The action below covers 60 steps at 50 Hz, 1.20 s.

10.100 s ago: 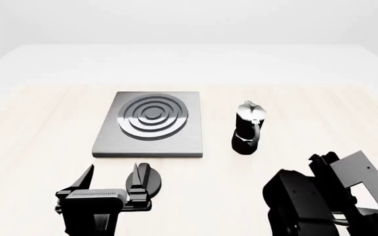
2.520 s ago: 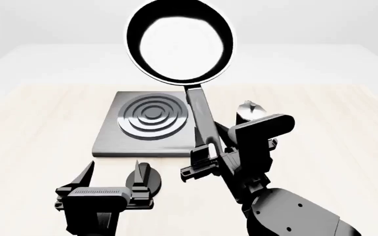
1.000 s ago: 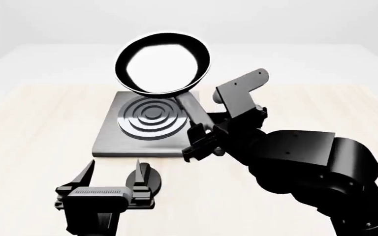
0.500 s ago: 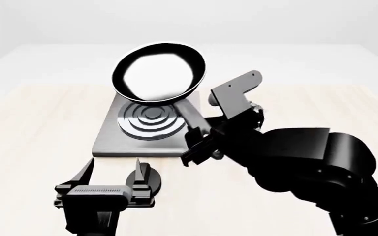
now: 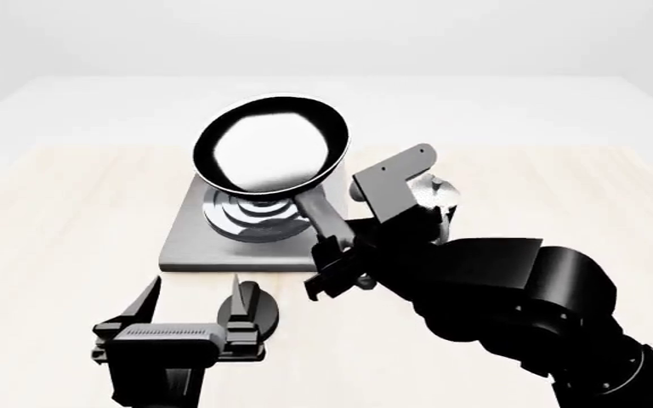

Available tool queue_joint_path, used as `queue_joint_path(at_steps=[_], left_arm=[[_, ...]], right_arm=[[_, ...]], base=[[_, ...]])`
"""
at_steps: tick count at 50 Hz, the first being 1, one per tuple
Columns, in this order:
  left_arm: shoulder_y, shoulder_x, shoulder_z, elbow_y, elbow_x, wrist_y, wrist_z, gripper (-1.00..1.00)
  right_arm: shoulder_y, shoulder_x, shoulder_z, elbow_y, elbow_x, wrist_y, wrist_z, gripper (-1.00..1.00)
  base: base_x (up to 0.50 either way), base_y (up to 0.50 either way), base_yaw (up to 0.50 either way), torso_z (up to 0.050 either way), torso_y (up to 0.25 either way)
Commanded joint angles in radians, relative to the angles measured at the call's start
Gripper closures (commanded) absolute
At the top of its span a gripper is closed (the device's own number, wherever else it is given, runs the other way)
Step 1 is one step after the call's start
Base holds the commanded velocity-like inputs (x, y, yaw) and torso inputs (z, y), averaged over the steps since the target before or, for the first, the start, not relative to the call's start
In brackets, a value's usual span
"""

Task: Put the frying pan on the stove.

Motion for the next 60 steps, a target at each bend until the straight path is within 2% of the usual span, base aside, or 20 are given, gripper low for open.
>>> queue_joint_path(at_steps=[1, 60], left_arm=[[0.003, -0.002, 0.0, -0.004, -0.002, 0.006, -0.002, -1.0], [0.002, -0.003, 0.003, -0.059, -0.013, 0.043, 0.004, -1.0]], right_arm=[[0.007, -0.012, 0.009, 0.011, -0.086, -0.029, 0.006, 1.0], [0.015, -0.084, -0.1, 0.16, -0.205, -0.135, -0.075, 1.0]], base=[[0.0, 0.0, 0.0, 0.0, 0.0], [0.0, 0.0, 0.0, 0.001, 0.002]])
